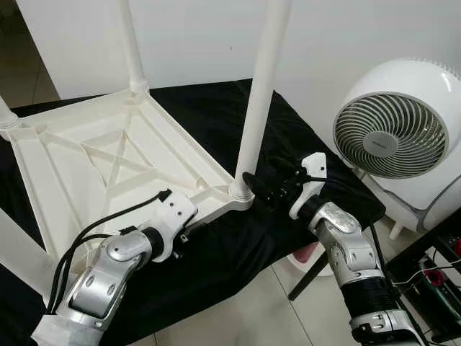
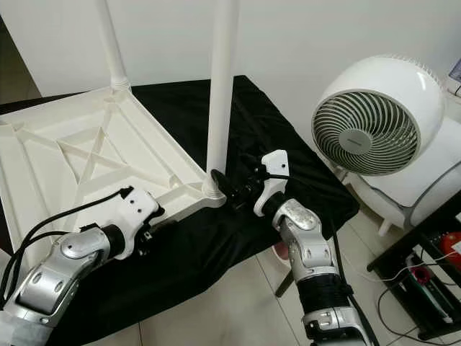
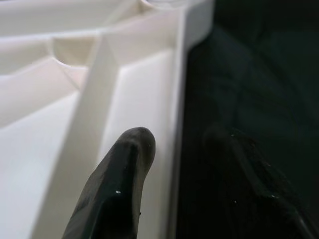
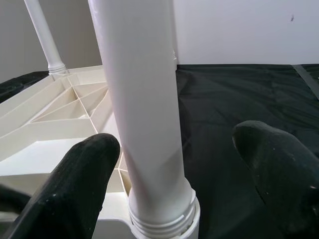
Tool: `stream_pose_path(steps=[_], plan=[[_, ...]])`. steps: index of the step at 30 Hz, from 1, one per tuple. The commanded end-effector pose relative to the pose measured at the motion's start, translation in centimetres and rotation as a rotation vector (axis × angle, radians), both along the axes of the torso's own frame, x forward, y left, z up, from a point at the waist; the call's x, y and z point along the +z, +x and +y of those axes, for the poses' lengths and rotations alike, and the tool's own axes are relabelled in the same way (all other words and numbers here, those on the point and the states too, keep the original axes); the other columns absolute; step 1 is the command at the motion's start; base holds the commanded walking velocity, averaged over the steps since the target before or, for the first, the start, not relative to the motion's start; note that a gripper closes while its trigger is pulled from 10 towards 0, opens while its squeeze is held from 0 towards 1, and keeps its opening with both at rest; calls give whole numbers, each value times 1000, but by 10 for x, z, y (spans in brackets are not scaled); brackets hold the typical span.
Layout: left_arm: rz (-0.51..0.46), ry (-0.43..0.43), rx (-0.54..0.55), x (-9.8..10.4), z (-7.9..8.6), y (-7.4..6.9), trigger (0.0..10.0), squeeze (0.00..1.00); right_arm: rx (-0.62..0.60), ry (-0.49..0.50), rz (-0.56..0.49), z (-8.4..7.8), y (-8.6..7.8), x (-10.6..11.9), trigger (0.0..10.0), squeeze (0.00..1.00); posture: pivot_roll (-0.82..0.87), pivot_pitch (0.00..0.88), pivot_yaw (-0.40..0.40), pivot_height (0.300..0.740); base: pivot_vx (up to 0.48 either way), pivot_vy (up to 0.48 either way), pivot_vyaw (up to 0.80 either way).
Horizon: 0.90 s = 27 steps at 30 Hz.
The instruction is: Building children table
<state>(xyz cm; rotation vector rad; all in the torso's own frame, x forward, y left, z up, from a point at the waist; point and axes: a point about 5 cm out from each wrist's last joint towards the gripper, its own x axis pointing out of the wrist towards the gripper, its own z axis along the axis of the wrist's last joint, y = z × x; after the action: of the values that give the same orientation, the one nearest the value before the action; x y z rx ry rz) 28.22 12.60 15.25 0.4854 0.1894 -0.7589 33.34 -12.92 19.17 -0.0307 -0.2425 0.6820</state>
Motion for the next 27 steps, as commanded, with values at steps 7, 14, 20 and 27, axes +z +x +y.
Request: stream_pose_path(steps=[7,14,20,27], plan=[[5,97,-84,-11,-7,-1,10000,0,-13,0,-5,-5,-2,3,10000,0,7,128,13,740,0,0,0],[-26,83,-114,-4,-9,4,0,0,-21,-1,-5,-7,-2,4,10000,0,4,130,20,740,0,0,0],[-84,115,-216,0,-10,-1,0,0,-25,-13,-16,-9,-1,6,10000,0,1,126,27,740,0,0,0],[-91,99,-288,1,-14,-8,0,0,-29,-23,-27,-10,1,9,10000,0,2,121,31,740,0,0,0]])
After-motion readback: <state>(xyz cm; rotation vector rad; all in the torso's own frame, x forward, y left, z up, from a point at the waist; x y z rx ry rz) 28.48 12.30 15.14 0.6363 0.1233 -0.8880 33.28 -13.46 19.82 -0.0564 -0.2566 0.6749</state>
